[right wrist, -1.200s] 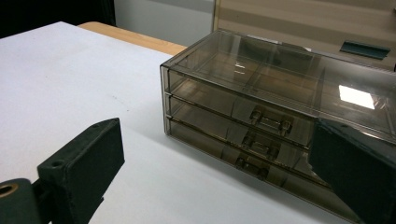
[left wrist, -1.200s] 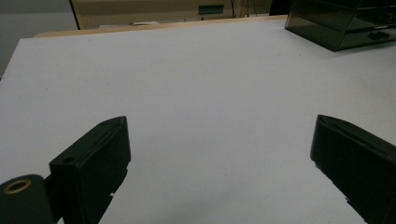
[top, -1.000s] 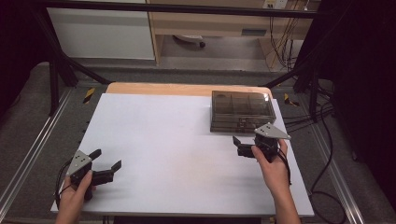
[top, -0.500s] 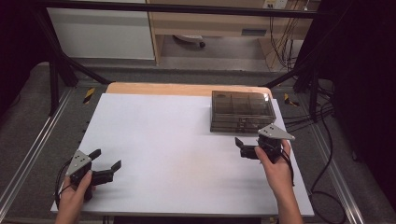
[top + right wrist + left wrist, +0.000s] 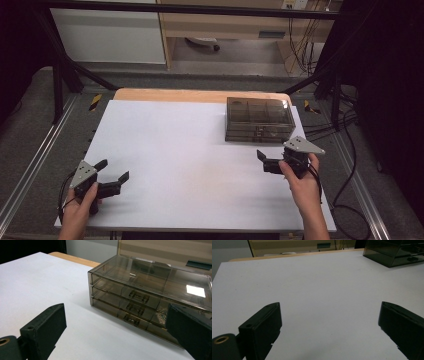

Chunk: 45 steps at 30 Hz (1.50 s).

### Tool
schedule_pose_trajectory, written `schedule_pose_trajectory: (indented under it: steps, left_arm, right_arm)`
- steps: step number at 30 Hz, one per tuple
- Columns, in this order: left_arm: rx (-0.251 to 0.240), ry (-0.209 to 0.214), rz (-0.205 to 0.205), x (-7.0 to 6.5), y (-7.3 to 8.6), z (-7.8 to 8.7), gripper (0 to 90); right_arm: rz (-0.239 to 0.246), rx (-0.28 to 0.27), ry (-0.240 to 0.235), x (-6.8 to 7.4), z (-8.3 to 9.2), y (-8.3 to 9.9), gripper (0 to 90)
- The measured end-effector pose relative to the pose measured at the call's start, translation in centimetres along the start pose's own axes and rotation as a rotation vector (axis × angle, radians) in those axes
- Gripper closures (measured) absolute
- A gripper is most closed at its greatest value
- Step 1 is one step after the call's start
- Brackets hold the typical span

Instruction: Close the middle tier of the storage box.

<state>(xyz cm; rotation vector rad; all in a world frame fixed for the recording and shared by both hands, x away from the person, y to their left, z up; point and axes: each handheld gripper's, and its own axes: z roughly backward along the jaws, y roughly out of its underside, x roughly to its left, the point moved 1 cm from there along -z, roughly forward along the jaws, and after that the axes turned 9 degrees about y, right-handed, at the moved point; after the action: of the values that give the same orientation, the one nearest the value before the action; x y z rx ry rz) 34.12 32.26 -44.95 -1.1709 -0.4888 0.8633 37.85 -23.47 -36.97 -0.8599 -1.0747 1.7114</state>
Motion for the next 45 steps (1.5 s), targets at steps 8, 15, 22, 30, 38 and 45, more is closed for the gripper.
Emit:
schedule_pose_trajectory:
  steps: [8, 15, 22, 30, 38, 45]
  left_arm:
    - [0.004, 0.001, -0.001, 0.0, 0.0, 0.0, 5.2]
    - [0.0, 0.0, 0.002, 0.0, 0.0, 0.0, 5.2]
    - [0.001, 0.0, 0.003, 0.0, 0.0, 0.0, 5.2]
    - [0.011, 0.001, 0.007, 0.0, 0.1, 0.0, 5.2]
    - [0.011, -0.002, 0.008, 0.1, 0.1, 0.0, 5.2]
    - [0.009, -0.005, 0.009, 0.1, 0.1, 0.1, 5.2]
  right_arm:
    - [0.018, -0.007, 0.006, -0.1, 1.0, -0.5, 3.7]
    - [0.02, -0.005, 0.027, -0.8, 1.7, -0.4, 3.6]
    - [0.017, -0.004, 0.043, -1.7, 2.1, -0.1, 3.3]
    - [0.023, -0.012, 0.037, -2.2, 2.5, 0.0, 3.0]
    - [0.019, -0.023, 0.032, -2.8, 2.8, 0.5, 4.5]
    - [0.019, -0.021, 0.018, -2.8, 3.0, 1.4, 4.4]
